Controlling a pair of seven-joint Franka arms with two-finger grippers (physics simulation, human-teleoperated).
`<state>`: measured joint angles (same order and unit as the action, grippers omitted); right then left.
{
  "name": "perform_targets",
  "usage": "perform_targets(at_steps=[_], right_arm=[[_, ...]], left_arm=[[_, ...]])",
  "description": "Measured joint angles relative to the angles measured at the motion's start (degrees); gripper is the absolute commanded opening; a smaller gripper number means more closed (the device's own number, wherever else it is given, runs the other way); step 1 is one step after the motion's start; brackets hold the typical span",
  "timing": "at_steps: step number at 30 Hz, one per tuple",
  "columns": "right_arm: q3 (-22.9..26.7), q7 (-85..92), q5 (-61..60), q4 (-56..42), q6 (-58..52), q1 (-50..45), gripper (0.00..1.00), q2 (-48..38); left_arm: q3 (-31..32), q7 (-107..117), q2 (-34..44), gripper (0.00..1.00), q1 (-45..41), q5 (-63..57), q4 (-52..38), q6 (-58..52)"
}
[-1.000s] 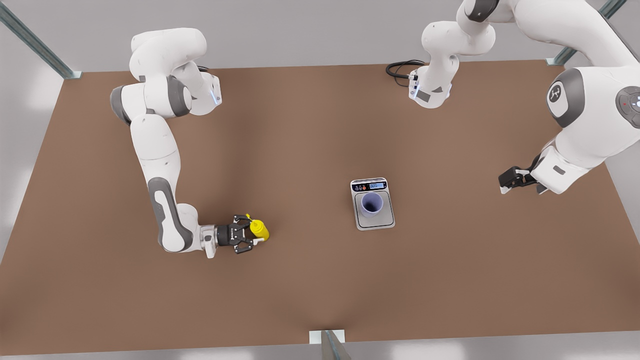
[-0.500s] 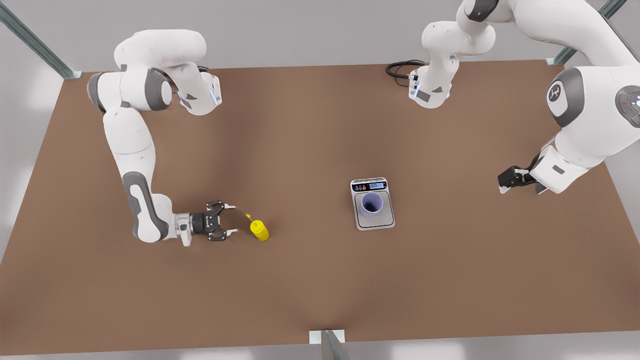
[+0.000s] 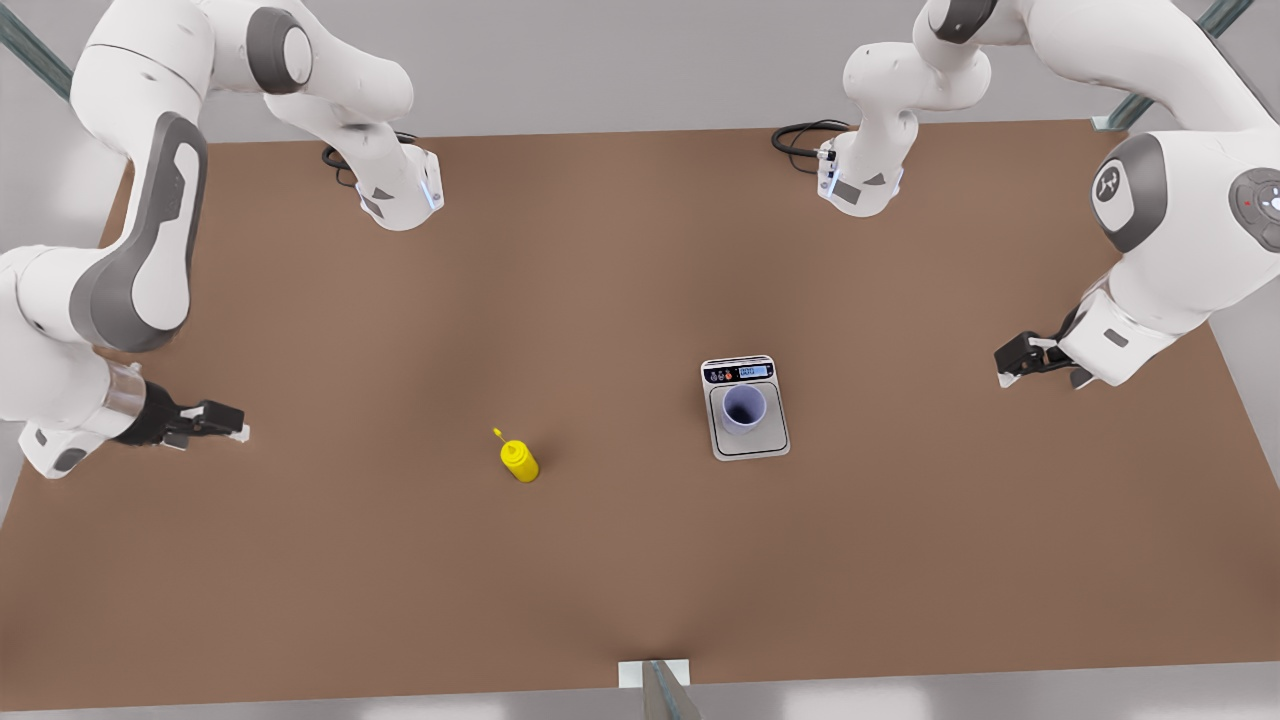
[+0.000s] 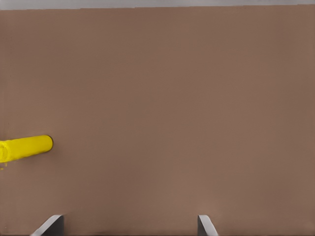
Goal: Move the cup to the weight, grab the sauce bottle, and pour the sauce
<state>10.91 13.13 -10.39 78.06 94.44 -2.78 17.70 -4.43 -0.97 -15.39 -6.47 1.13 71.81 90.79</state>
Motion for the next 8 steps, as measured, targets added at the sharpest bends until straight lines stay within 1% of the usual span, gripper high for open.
perform_targets(at_steps=[2,4,8], right_arm=[[-0.4,-3.5,0.2,2.7,0.1,-0.1,1.00,-4.1],[-1.0,-3.6,0.2,6.9,3.0,-0.2,1.00,-7.3],[-1.4,-3.6,0.2,7.7,3.6,-0.1,1.00,-7.9]], left_arm=[[0.0,0.0,0.0,1.00,0.0,0.0,0.0,0.0],[0.0,0.0,0.0,1.00,-0.1,0.0,0.0,0.1],[0.0,0.0,0.0,1.00,0.0,0.0,0.0,0.1]])
